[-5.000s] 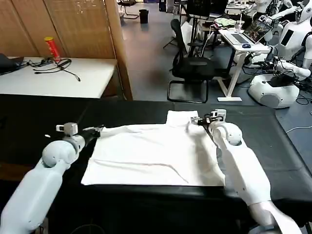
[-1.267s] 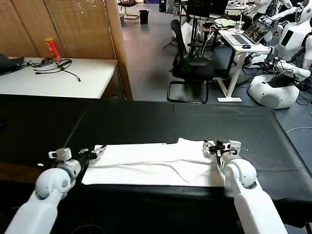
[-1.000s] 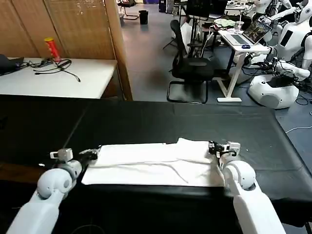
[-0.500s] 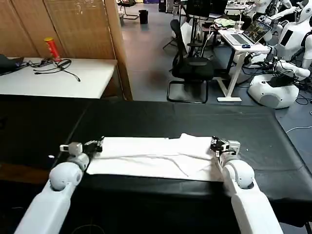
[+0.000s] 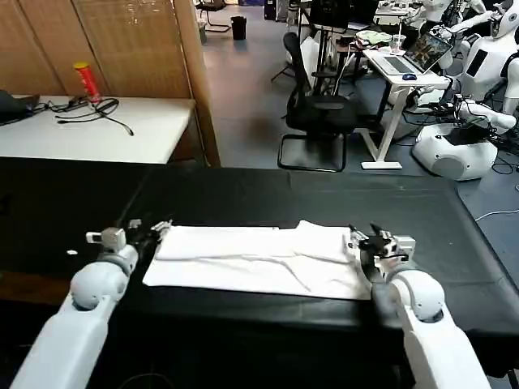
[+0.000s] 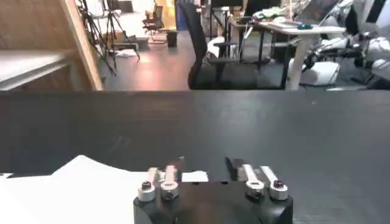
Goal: Fold and organize the clothes.
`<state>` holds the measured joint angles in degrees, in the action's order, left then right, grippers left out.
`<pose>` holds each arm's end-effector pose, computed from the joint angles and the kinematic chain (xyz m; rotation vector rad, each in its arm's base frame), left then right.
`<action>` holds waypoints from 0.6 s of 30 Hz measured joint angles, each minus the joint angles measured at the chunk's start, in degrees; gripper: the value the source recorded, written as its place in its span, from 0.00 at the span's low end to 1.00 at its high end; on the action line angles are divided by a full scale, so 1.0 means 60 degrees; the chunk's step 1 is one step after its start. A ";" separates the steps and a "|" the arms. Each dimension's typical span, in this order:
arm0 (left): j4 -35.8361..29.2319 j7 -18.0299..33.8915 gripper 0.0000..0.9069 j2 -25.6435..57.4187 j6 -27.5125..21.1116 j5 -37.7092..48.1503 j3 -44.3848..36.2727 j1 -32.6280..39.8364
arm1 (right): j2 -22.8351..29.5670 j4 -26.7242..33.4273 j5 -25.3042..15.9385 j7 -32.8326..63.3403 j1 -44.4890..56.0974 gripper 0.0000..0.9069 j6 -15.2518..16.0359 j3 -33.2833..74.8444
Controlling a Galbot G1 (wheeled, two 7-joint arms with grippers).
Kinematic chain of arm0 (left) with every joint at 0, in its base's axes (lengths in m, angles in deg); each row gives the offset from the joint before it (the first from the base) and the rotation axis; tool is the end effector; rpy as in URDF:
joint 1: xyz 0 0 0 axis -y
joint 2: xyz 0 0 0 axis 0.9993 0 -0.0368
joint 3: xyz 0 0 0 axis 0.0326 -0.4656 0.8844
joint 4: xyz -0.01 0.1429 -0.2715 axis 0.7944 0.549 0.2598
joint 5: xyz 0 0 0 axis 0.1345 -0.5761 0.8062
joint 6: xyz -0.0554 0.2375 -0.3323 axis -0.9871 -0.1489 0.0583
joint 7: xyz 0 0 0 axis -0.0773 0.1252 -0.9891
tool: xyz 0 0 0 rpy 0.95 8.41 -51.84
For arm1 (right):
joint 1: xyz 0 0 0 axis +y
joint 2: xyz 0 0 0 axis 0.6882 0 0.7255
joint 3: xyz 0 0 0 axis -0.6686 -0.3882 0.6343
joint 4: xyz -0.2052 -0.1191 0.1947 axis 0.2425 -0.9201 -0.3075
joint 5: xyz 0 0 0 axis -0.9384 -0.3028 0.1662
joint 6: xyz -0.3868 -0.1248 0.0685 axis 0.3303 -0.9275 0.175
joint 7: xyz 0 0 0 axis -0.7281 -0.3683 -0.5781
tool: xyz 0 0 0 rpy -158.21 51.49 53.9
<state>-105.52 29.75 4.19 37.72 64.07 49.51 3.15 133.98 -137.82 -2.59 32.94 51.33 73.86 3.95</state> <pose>0.4140 0.1273 -0.2259 -0.1215 -2.8057 -0.0134 0.3799 -0.0806 -0.2079 0.0582 -2.8023 -0.0117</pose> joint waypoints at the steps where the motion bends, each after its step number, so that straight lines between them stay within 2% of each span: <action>1: -0.0168 0.0000 0.97 0.0029 -0.0107 0.0280 0.0098 -0.0134 | -0.0009 -0.0202 0.0001 0.0001 0.0111 0.97 0.0028 0.0036; 4: -0.0656 0.0009 0.97 -0.0014 -0.0293 0.0996 0.0417 -0.0617 | -0.0024 -0.0722 0.0003 -0.0007 0.0401 0.97 0.0173 0.0160; 8: -0.1228 -0.0075 0.97 -0.0206 -0.0202 0.1164 0.0857 -0.1316 | -0.0048 -0.1365 0.0024 -0.0039 0.0812 0.97 0.0194 0.0365; 18: -0.1528 -0.0331 0.97 -0.0638 0.0133 0.1227 0.1387 -0.2671 | 0.0087 -0.2581 0.0274 -0.0048 0.1932 0.97 0.0099 0.1064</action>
<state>-114.69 27.76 0.36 38.52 71.44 57.83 -12.87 134.51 -153.30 -0.95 32.66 62.93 74.46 10.34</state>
